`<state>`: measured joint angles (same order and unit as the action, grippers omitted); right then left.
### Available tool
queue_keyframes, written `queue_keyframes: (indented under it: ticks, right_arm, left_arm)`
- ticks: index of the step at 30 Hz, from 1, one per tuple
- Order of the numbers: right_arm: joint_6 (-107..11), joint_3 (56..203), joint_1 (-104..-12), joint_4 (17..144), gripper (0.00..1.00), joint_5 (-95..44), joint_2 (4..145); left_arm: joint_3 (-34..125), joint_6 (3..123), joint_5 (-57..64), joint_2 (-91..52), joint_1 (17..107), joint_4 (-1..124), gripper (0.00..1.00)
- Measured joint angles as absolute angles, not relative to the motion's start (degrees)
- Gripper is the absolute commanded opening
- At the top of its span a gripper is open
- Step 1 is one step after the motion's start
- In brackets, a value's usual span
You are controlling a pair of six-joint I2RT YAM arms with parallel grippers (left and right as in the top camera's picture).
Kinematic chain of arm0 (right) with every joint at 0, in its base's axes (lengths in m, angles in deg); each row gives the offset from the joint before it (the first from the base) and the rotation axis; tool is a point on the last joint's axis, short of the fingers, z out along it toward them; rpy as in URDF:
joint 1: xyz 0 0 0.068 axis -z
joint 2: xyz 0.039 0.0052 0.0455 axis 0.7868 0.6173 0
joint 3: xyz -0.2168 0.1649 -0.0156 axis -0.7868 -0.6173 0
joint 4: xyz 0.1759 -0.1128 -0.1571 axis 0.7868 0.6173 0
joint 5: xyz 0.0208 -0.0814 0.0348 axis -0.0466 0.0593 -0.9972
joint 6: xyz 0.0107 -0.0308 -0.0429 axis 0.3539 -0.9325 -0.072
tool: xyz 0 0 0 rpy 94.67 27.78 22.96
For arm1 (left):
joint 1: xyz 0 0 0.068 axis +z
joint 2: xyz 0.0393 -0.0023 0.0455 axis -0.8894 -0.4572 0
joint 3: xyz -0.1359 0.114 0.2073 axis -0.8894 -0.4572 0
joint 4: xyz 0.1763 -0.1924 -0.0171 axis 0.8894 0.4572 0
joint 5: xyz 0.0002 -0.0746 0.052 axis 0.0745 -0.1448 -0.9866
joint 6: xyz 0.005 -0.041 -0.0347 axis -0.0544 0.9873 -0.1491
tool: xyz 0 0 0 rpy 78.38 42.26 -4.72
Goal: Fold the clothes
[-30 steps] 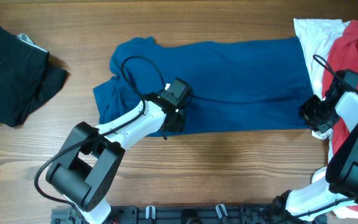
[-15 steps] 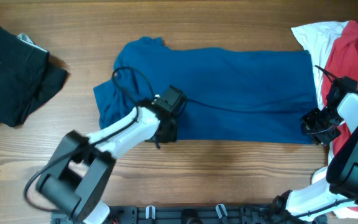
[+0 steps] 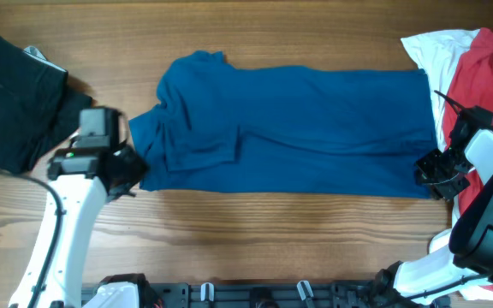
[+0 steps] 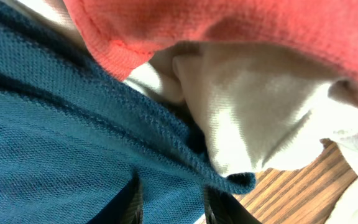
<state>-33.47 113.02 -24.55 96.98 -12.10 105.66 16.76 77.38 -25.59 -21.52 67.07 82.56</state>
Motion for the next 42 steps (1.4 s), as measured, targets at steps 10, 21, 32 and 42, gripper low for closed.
queue_keyframes:
  ticks: [10,21,32,42]
  right_arm:
    - [-33.5,112.8,-24.4,96.6,0.34,-12.3,105.5]
    - [-34.1,112.7,-24.3,96.6,0.34,-12.4,105.4]
    - [-34.9,112.7,-24.3,96.5,0.35,-12.4,105.4]
    - [-35.0,112.7,-24.3,96.4,0.35,-12.3,105.4]
  left_arm:
    - [4.0,78.0,-12.8,-22.4,79.8,68.5,0.42]
    - [-3.1,74.9,-1.3,-22.4,79.8,54.3,0.33]
    - [-3.5,71.3,-0.6,-22.4,79.8,60.0,0.34]
    - [-4.0,70.1,-2.9,-22.7,79.7,50.6,0.35]
